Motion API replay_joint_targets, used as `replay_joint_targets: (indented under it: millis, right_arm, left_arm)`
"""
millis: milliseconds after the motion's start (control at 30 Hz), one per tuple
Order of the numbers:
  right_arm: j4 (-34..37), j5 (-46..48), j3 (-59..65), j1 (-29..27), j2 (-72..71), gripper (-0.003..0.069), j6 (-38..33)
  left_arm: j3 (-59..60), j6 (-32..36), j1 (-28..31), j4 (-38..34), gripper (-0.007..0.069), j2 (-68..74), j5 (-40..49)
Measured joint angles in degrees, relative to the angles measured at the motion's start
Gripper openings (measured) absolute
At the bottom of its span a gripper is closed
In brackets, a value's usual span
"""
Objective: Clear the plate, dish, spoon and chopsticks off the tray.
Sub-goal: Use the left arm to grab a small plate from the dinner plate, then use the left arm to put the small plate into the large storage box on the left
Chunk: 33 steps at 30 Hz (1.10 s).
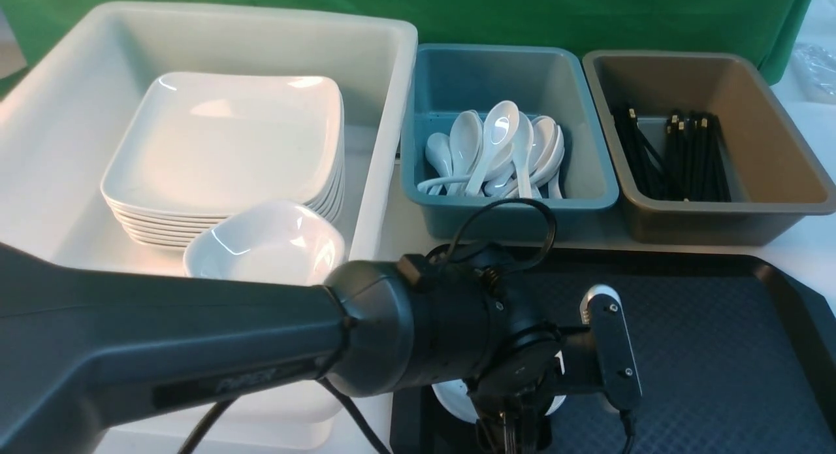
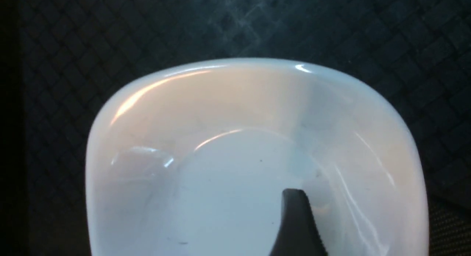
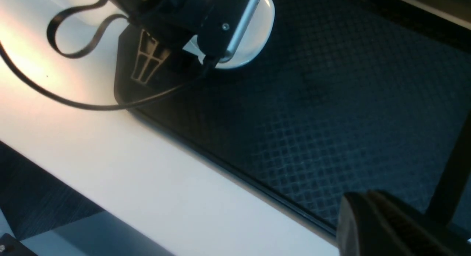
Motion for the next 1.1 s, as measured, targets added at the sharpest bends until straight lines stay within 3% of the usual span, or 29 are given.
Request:
replay_joint_targets:
  millis: [333,467,700,933,1100]
  right_arm:
    - [0.0,0.0,0.1,0.0,0.0,0.0058,0.2]
    - [0.2,0.0,0.1,0.0,0.0,0.0068,0.2]
    - [0.3,0.0,0.1,0.0,0.0,0.007,0.2]
    - [0.2,-1.0,0.1,0.0,0.0,0.007,0.8]
    - [0.2,-6.3,0.1,0.0,0.2,0.0071,1.9]
  left_arm:
    - [-0.1,-0.1,0.0,-1.2,0.0329,2.0,-0.4]
    - [-0.3,-0.1,0.0,-3.8,0.0147,1.5,1.2]
    - [-0.5,0.4,-1.6,-6.5,0.0033,-6.1,3.9]
    - [-0.3,-2.1,-3.3,-5.2,0.0024,-21.4,2.7]
    - [-0.3,-9.3,-3.3,0.7,0.0024,-30.7,8.9]
